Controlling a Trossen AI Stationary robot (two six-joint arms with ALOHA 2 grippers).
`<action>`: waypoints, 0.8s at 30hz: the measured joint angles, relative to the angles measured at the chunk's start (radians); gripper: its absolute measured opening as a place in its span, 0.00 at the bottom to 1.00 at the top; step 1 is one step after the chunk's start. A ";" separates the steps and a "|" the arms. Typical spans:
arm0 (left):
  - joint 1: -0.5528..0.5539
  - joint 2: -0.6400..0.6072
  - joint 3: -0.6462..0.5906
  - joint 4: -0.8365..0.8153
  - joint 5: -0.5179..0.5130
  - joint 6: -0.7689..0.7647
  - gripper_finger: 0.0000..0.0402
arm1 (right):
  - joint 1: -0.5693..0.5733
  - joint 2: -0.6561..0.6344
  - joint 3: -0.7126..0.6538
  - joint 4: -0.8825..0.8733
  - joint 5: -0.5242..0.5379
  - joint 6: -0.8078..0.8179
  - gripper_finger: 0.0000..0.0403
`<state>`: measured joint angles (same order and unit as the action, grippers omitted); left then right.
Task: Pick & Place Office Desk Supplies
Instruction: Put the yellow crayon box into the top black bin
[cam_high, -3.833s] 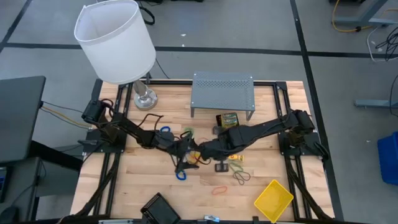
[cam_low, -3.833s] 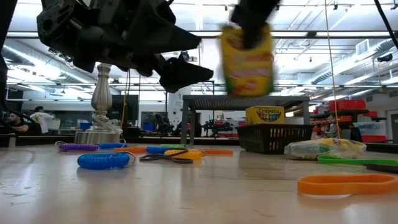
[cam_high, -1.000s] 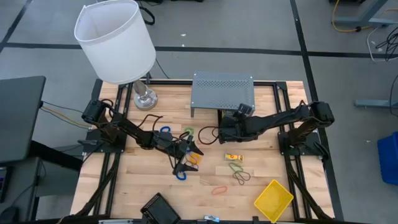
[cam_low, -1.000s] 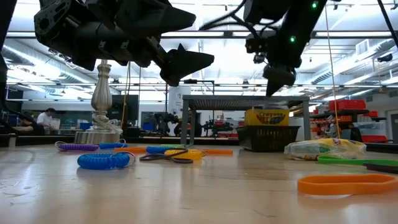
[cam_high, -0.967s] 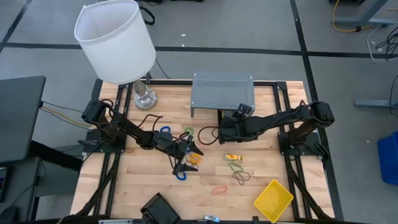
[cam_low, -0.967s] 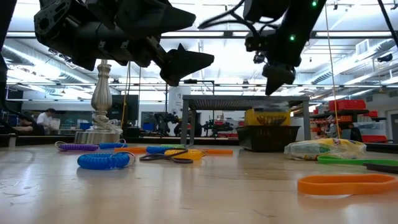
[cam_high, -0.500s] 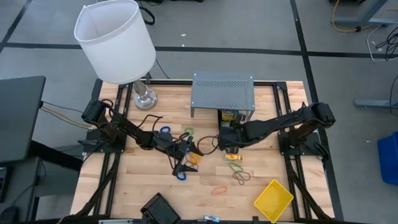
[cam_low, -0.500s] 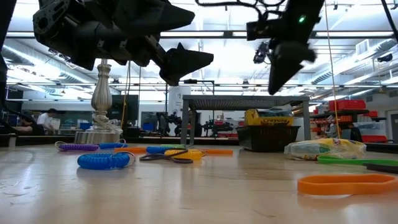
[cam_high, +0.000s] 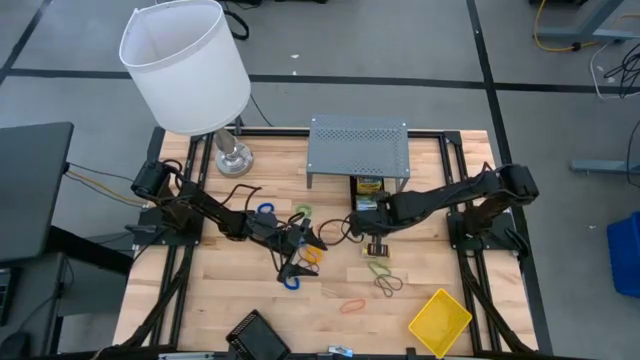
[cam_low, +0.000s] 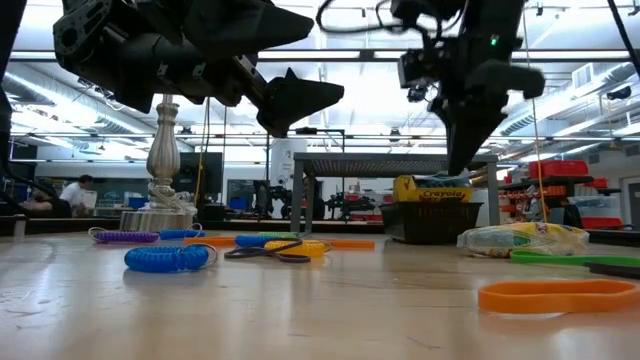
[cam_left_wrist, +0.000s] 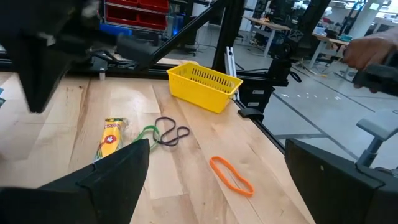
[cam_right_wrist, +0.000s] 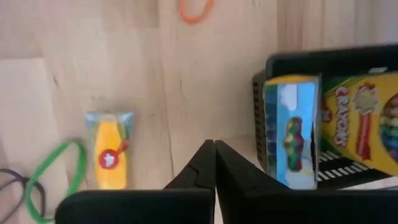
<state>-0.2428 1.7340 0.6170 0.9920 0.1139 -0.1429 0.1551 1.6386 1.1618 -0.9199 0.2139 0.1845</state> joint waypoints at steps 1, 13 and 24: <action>0.000 0.000 0.000 0.000 0.000 0.000 0.93 | -0.010 0.000 -0.011 0.007 -0.006 -0.005 0.01; 0.000 0.000 0.000 0.000 0.000 -0.003 0.93 | -0.104 0.000 -0.065 0.049 0.328 0.030 0.00; 0.000 0.000 0.000 0.000 0.018 -0.007 0.93 | -0.192 0.003 -0.084 0.102 0.434 0.040 0.00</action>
<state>-0.2428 1.7340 0.6170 0.9916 0.1319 -0.1501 -0.0364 1.6421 1.0782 -0.8184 0.6475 0.2245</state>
